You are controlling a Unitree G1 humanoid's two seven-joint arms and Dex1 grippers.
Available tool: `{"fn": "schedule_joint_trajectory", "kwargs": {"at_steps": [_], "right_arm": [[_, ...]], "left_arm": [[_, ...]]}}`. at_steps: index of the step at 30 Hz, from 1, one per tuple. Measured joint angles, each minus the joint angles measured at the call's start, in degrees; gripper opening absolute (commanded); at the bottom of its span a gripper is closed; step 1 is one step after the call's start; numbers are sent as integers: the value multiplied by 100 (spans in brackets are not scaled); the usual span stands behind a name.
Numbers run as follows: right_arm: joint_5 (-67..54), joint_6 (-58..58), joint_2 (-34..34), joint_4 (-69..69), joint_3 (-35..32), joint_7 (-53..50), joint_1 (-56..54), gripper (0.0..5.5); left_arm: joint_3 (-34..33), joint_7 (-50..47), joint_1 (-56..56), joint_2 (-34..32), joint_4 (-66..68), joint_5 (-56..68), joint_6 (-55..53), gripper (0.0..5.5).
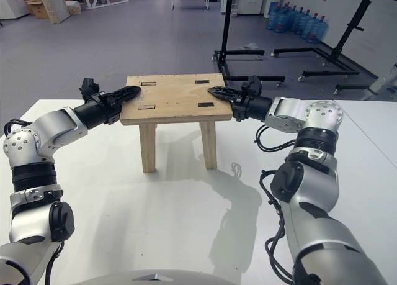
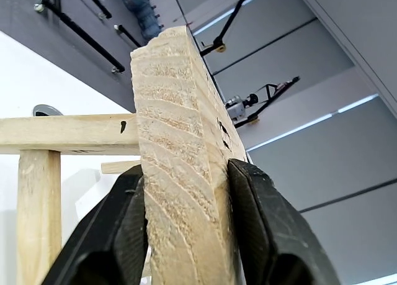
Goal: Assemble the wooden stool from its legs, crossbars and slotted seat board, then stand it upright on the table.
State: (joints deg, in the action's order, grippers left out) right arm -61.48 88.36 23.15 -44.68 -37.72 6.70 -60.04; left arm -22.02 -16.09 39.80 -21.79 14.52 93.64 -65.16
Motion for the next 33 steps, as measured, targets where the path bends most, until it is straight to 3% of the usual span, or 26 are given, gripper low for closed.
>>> {"fn": "schedule_joint_trajectory", "kwargs": {"at_steps": [9, 14, 15, 17, 21, 33], "right_arm": [[48, -182, -519, 502, -637, -888, 91, 190], [208, -791, -782, 818, -622, -1039, 218, 291], [208, -840, -798, 838, -622, -1034, 236, 329], [204, -863, -815, 823, -623, -1013, 243, 366], [188, -893, -789, 661, -675, -957, 239, 429], [490, -1307, -224, -627, -511, -341, -1, 429]], "left_arm": [[1, 283, 327, -7, 880, -329, 248, 164], [17, 723, 514, 50, 1406, -730, 463, 163], [16, 793, 531, 58, 1445, -797, 470, 213], [68, 907, 552, 61, 1453, -1146, 525, 249], [38, 1035, 609, 120, 1625, -1374, 592, 278], [-777, 1042, 1028, 493, 2322, -1621, 908, 278]]}}
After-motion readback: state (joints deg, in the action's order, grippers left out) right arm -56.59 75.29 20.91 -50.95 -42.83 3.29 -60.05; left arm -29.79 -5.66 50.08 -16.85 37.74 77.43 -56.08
